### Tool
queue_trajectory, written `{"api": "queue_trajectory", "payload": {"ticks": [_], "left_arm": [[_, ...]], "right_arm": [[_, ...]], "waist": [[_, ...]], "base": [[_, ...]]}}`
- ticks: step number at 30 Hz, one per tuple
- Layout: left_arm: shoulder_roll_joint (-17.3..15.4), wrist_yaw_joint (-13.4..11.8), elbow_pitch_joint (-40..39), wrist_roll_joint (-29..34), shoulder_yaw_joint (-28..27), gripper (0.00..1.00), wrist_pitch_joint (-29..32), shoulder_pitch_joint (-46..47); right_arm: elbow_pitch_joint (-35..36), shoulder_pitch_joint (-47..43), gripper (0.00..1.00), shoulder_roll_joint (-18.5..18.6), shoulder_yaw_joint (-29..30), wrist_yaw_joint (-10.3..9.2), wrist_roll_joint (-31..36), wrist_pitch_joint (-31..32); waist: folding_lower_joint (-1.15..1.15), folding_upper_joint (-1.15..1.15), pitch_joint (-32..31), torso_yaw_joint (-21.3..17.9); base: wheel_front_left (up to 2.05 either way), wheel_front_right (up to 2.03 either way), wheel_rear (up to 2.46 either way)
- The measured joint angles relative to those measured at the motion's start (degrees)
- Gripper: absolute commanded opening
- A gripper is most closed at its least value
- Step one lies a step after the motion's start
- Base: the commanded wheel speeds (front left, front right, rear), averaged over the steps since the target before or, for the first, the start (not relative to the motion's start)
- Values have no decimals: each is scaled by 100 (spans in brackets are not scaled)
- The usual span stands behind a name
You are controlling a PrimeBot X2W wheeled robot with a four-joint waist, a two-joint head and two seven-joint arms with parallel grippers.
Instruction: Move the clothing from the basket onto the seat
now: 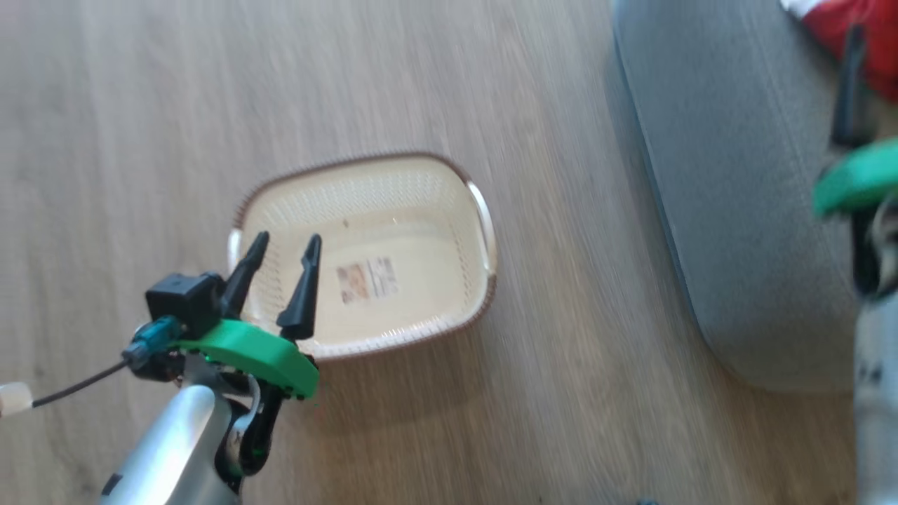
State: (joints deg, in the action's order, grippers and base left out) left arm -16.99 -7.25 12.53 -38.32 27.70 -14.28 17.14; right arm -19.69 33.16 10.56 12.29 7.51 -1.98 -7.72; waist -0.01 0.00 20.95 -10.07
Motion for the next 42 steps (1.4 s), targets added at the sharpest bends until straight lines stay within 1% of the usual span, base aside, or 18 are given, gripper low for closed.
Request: {"api": "queue_trajectory", "payload": {"ticks": [3,7,11,17,19,24,27,28,32,35,36,42], "left_arm": [[51,-89,-1,350,-322,100,0,-110],[78,-87,58,701,-738,100,-1,-396],[196,51,140,911,-1089,100,-1,-703],[348,245,269,1181,-1512,100,-1,-1038],[409,313,318,1248,-1630,100,-1,-1171],[536,469,379,1405,-1812,100,-1,-1406],[588,513,391,1464,-1868,100,-1,-1414],[628,565,401,1505,-1908,100,-1,-1414],[678,625,422,1582,-1986,100,-1,-1414],[695,719,447,1662,-2043,100,-1,-1411],[701,764,471,1694,-2037,0,-1,-1408],[815,759,945,1711,-1990,0,18,-1694]], "right_arm": [[656,-910,100,-168,-192,-1,-141,60],[1042,-1647,100,-426,-405,0,-116,-10],[1054,-2104,100,-552,-503,0,78,-254],[742,-2808,100,-746,-476,0,309,-527],[627,-2971,100,-765,-455,0,334,-577],[375,-3121,100,-780,-558,0,92,-645],[321,-3138,100,-792,-570,0,98,-646],[291,-3139,100,-792,-570,0,83,-648],[323,-3139,100,-792,-569,0,31,-649],[358,-3139,100,-792,-563,0,-15,-649],[361,-3139,0,-792,-563,0,-32,-649],[-178,-3342,0,-836,-566,0,-40,-619]], "waist": [[0,0,-330,212],[0,0,-653,575],[0,0,-975,892],[0,0,-1439,1274],[0,0,-1583,1369],[0,0,-1816,1509],[0,0,-1862,1529],[0,0,-1891,1535],[0,0,-1917,1524],[0,0,-1903,1503],[0,0,-1904,1495],[0,0,-1910,1488]], "base": [[0,0,0],[0,0,0],[0,0,0],[0,0,0],[0,0,0],[0,0,0],[0,0,0],[0,0,0],[0,0,0],[0,0,0],[0,0,0],[0,0,0]]}}
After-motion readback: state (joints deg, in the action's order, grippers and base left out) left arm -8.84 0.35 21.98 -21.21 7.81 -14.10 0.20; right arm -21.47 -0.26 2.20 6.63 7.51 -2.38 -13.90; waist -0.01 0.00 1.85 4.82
